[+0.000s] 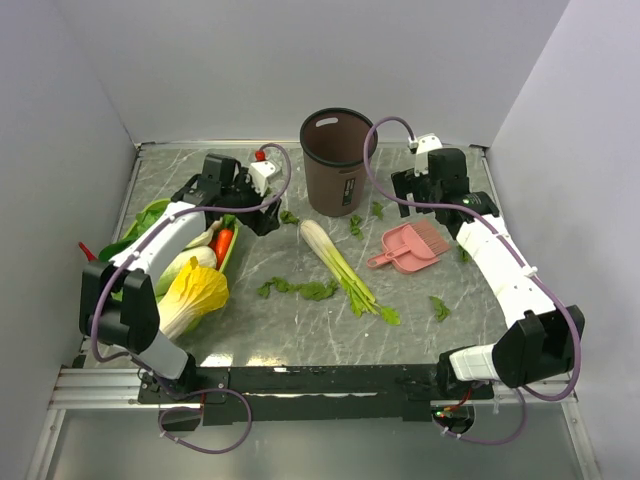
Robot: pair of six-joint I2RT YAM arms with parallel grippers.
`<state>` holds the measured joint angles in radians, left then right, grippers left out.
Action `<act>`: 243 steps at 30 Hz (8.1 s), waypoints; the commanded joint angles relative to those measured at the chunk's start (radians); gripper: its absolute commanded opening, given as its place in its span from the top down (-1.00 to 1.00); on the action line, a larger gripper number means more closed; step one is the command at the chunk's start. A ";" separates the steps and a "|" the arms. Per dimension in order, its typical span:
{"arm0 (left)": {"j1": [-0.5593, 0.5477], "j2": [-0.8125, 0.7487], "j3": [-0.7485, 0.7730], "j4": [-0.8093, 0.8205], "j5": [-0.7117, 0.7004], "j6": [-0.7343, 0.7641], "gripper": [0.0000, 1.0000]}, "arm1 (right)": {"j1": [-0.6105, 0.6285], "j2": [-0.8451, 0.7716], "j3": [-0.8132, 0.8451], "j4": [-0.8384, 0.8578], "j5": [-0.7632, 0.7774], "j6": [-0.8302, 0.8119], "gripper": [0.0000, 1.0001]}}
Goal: Sweep away the paper scraps from the table
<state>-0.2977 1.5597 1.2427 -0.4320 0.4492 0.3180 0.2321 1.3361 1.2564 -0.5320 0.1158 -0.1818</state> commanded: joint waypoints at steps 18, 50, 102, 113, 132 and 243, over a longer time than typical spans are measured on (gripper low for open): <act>-0.063 0.057 0.074 -0.037 0.092 0.026 -0.81 | -0.043 0.074 -0.061 -0.131 -0.226 -0.211 -0.85; -0.063 -0.003 0.026 -0.119 0.036 0.180 -0.66 | -0.172 0.406 0.035 -0.161 -0.300 0.075 -0.24; -0.064 0.010 0.060 -0.145 -0.007 0.211 -0.65 | -0.139 0.611 0.158 -0.111 -0.337 -0.100 0.49; -0.064 0.005 0.049 -0.125 0.000 0.213 -0.65 | -0.137 0.525 0.110 -0.111 -0.312 -0.162 1.00; -0.066 -0.013 0.004 -0.076 0.049 0.173 -0.65 | -0.137 0.242 -0.132 -0.088 -0.446 -0.335 1.00; -0.009 0.178 0.620 0.285 0.488 -0.730 -0.99 | 0.352 -0.063 -0.256 1.213 0.015 -1.226 1.00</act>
<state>-0.3279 1.7092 1.8217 -0.2344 0.7952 -0.2905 0.5507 1.2423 0.9310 0.3058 0.0277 -1.2129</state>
